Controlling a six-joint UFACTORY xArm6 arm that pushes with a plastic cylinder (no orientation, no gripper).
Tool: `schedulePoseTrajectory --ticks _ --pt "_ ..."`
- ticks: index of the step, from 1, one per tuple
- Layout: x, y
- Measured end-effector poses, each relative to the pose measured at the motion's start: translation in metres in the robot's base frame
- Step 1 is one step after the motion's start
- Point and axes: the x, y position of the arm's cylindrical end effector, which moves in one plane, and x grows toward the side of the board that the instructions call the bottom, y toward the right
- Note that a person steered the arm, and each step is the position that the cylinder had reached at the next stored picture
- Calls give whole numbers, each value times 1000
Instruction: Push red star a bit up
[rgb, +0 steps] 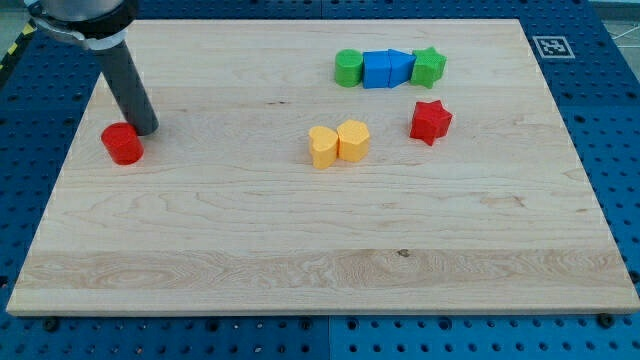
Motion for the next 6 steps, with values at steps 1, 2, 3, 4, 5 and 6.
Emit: schedulePoseTrajectory --ticks 1,2,3,4,5,6 --pt "0 -1" --pt "0 28" --pt "-11 72" --pt "-23 123" --pt "-34 166" --pt "-35 201"
